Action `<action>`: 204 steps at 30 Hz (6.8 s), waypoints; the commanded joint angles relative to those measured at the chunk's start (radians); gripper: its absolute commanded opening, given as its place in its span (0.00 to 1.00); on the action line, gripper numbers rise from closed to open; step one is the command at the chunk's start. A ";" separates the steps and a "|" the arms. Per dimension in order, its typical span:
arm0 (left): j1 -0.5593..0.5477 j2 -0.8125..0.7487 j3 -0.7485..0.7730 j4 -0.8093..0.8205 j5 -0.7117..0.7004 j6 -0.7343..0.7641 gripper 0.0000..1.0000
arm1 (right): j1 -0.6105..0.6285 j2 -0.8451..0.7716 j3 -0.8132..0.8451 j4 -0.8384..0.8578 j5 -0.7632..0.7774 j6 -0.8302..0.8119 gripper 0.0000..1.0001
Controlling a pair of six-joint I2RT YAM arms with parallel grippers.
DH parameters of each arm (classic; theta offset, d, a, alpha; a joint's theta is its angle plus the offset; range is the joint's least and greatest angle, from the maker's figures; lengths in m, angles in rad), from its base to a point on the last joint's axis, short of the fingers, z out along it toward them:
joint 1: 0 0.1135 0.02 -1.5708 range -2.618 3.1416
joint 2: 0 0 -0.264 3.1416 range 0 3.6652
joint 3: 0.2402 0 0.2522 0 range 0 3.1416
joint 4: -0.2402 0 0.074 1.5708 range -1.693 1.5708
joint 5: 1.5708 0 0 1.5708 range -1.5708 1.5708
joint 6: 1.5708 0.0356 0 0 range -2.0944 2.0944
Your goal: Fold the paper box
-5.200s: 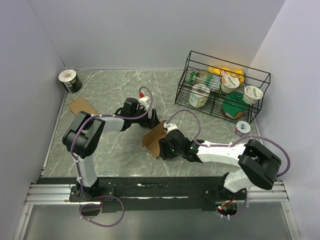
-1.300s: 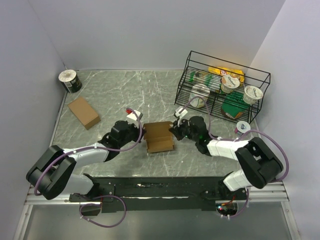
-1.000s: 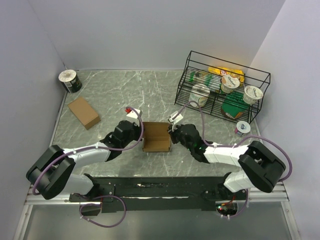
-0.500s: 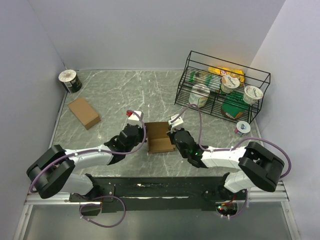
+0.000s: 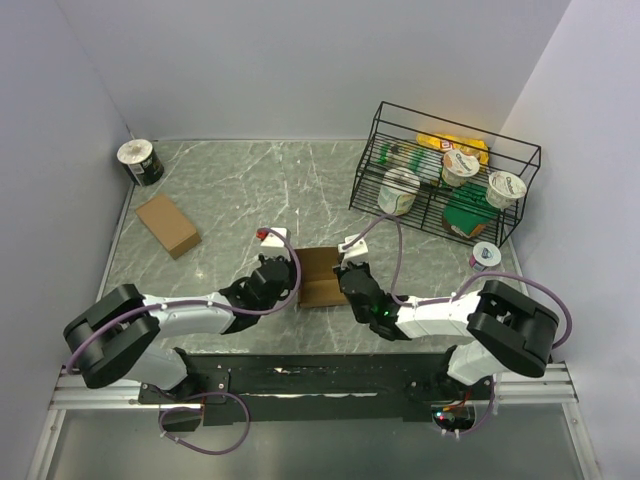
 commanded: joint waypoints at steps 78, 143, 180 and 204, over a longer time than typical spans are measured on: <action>0.511 0.288 0.124 0.375 1.128 0.352 0.20 | -0.415 -0.070 -0.137 0.230 -0.975 -0.131 0.00; -0.022 0.299 -0.215 0.750 0.238 0.047 0.01 | 0.054 0.055 0.066 -0.226 0.066 0.331 0.00; -0.035 0.287 -0.129 0.731 0.168 -0.027 0.01 | 0.129 0.119 0.114 0.091 0.258 0.101 0.00; 0.019 0.437 -0.055 0.889 0.260 -0.050 0.01 | 0.109 0.331 0.020 0.865 0.267 -0.383 0.00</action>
